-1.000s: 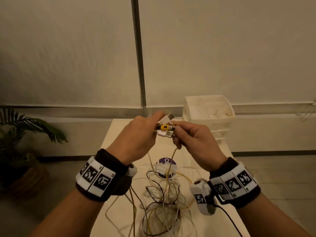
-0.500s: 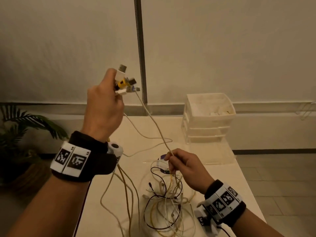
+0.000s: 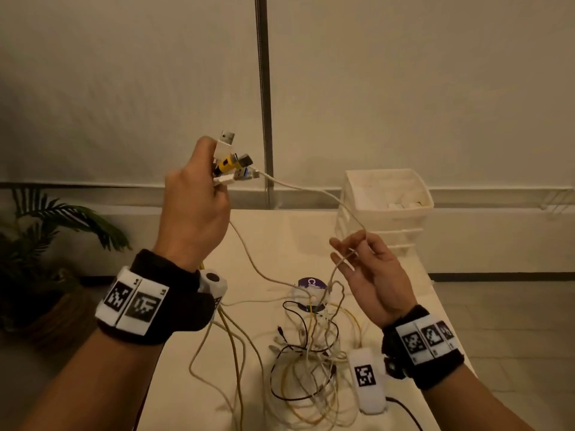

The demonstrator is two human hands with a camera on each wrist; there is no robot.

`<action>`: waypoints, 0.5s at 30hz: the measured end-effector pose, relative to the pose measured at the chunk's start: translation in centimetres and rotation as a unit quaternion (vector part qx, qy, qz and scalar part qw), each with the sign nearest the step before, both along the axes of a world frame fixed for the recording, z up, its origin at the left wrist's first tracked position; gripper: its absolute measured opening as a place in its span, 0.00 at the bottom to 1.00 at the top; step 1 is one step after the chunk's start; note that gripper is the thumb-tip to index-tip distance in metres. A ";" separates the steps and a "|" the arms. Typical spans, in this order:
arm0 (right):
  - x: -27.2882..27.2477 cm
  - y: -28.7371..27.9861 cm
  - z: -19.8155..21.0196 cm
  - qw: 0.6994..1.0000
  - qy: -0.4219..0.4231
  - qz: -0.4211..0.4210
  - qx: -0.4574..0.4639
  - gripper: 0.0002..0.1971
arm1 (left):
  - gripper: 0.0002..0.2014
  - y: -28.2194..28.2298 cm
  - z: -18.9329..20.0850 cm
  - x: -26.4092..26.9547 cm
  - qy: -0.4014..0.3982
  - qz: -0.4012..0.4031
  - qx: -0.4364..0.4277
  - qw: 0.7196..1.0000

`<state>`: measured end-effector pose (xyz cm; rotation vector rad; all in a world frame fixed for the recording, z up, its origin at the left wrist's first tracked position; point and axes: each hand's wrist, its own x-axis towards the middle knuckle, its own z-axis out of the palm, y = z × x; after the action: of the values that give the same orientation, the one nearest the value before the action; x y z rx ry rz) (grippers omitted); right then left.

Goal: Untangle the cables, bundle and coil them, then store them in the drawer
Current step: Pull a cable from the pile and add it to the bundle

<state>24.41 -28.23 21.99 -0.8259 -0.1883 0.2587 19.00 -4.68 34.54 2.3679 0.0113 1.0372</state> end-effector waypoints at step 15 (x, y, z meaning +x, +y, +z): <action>-1.7 -0.2 -0.7 0.901 -0.175 -0.079 -0.390 0.15 | 0.13 1.0 -1.0 -1.1 0.005 -0.022 -0.004 1.000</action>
<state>22.75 -28.41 21.31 -1.6822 -0.3639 0.0165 17.92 -3.72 33.51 2.3563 -0.0329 1.0027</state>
